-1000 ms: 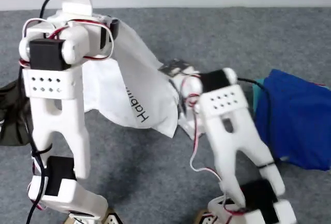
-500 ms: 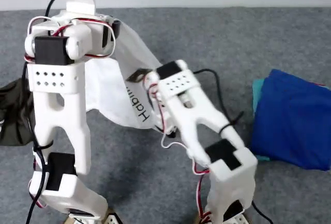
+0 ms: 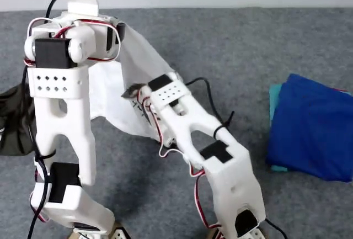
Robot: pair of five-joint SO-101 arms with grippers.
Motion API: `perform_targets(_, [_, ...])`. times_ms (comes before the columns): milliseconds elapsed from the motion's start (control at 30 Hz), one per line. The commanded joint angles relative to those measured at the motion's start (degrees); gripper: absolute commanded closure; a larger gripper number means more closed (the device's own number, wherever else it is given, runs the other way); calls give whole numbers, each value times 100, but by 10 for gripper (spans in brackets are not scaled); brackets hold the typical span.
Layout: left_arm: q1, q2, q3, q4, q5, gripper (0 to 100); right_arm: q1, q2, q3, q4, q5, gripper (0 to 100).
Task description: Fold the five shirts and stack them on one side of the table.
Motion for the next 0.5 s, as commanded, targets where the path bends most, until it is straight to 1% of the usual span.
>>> perform_targets(0, [-62, -53, -22, -105, 53, 813, 22, 207, -246, -110, 62, 812])
perform_targets(67, [-132, -97, -48, -105, 53, 813, 101, 356, -246, -119, 62, 818])
perform_targets(100, [-176, -105, -66, -105, 62, 813, 154, 409, -255, -119, 62, 838])
perform_targets(233, [-369, -97, -286, 44, 62, 813, 321, 488, -255, -119, 62, 995])
perform_targets(300, [-422, -97, -444, 167, 62, 812, 418, 470, -255, -84, 62, 976])
perform_targets(400, [-448, -105, -752, 396, 62, 812, 558, 470, -369, -4, 62, 987])
perform_targets(467, [-448, -105, -1077, 615, 62, 812, 673, 470, -536, 136, 193, 988])
